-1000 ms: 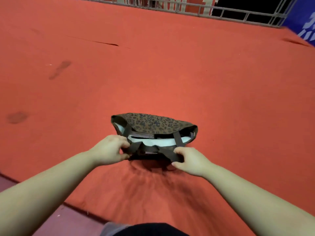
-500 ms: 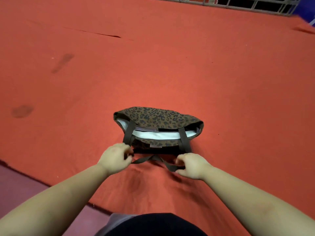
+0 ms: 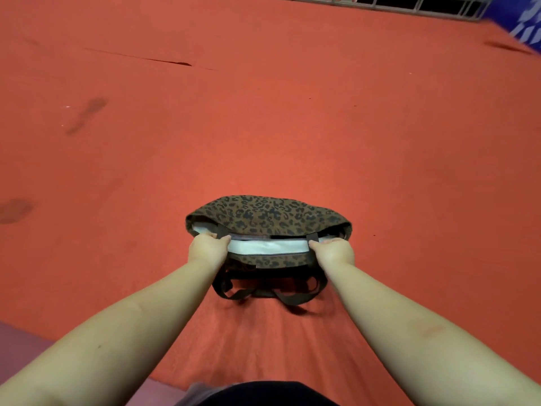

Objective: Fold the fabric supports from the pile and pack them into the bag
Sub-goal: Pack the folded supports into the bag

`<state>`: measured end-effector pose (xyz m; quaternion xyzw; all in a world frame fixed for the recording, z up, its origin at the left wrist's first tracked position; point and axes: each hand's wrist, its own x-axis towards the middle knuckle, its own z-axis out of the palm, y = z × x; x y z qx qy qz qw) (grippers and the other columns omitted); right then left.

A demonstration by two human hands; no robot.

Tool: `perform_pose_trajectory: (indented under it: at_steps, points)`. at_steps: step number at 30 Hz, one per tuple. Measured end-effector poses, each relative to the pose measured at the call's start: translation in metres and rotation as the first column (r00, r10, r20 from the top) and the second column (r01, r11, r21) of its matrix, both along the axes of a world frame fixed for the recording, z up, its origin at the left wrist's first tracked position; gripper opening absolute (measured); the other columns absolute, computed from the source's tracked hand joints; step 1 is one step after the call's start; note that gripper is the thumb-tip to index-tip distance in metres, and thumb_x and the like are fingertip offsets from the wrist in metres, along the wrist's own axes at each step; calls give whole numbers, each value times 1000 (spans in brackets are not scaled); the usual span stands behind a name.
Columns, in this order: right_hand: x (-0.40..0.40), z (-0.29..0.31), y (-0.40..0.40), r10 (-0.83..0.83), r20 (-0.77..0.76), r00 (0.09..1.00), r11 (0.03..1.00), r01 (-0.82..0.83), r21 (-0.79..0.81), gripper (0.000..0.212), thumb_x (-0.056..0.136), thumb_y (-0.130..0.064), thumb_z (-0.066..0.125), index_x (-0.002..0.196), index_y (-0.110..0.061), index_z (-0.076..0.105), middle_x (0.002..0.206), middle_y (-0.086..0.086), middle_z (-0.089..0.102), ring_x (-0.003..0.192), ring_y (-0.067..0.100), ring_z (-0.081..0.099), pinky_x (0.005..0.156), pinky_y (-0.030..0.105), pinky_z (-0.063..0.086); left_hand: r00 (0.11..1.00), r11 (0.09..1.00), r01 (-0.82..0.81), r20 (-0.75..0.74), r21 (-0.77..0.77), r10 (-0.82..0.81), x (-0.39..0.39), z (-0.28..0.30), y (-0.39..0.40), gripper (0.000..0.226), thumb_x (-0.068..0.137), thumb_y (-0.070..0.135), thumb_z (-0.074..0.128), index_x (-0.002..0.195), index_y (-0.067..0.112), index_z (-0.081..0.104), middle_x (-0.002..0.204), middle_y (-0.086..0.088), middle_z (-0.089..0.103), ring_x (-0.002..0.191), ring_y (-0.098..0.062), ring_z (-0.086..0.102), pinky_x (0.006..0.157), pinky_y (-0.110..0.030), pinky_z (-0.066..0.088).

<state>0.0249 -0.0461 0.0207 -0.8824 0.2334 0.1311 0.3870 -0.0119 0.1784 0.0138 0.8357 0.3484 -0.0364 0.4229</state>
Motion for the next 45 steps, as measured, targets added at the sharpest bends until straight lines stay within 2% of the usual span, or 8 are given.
perform_pose_trajectory:
  at_steps: [3, 14, 23, 28, 31, 36, 40, 45]
  points:
    - [4, -3, 1, -92, 8, 996, 994, 92, 62, 30, 83, -29, 68, 104, -7, 69, 112, 11, 68, 106, 27, 62, 83, 28, 44, 990, 984, -133, 22, -122, 137, -1, 1, -3, 44, 89, 24, 61, 53, 11, 41, 57, -6, 45, 68, -27, 49, 63, -32, 32]
    - [-11, -17, 10, -234, -9, 972, 945, 230, 233, 50, 84, -25, 70, 128, -8, 53, 128, 9, 58, 116, 28, 55, 92, 28, 39, 885, 660, -423, -128, -621, 447, -25, -3, -9, 20, 94, 18, 57, 78, 7, 62, 73, -1, 60, 61, -12, 54, 54, -24, 39]
    - [-11, -17, 2, -154, -157, 975, 978, 173, 115, 40, 78, -28, 67, 106, 1, 66, 106, 14, 67, 98, 27, 64, 84, 32, 50, 956, 756, -290, -140, -587, 258, -33, -5, -8, 17, 96, 17, 52, 102, 4, 62, 48, 8, 63, 47, 0, 56, 61, -15, 37]
    - [-23, -25, -16, -176, -255, 951, 923, 249, 293, 35, 87, -18, 64, 115, 2, 62, 117, 13, 63, 106, 28, 60, 76, 28, 44, 978, 829, -189, -179, -526, 109, -32, -5, 4, 13, 95, 12, 50, 86, 11, 59, 43, 10, 61, 70, -11, 62, 76, -21, 42]
    - [-33, -27, -19, -130, -329, 935, 840, 280, 464, 29, 90, -17, 62, 115, -2, 61, 103, 9, 65, 76, 20, 57, 54, 21, 43, 980, 842, -143, -196, -520, 46, -35, -2, 2, 16, 95, 14, 48, 82, 14, 57, 42, 14, 59, 75, -14, 55, 70, -29, 30]
    - [-40, -42, -22, -96, -323, 942, 813, 261, 520, 26, 83, -21, 69, 104, -6, 67, 107, 10, 69, 99, 24, 62, 91, 35, 49, 984, 832, -135, -174, -538, 47, -41, -8, 0, 19, 96, 13, 48, 79, 15, 56, 42, 13, 59, 47, -1, 58, 49, -17, 34]
    - [-38, -40, -19, -165, -294, 941, 779, 307, 547, 5, 86, -13, 62, 82, -12, 65, 54, -6, 66, 53, 9, 60, 50, 18, 45, 978, 804, -210, -106, -556, 182, -45, -9, 3, 17, 91, 11, 55, 74, 11, 59, 44, 9, 61, 58, -9, 63, 52, -10, 42]
    - [-27, -26, -4, -316, -288, 904, 686, 428, 589, 12, 76, -4, 58, 66, -10, 60, 52, 0, 62, 48, 15, 58, 49, 17, 45, 944, 733, -266, -17, -627, 328, -40, -5, 8, 14, 82, 9, 55, 69, 10, 61, 49, 4, 63, 69, -19, 58, 72, -29, 40]
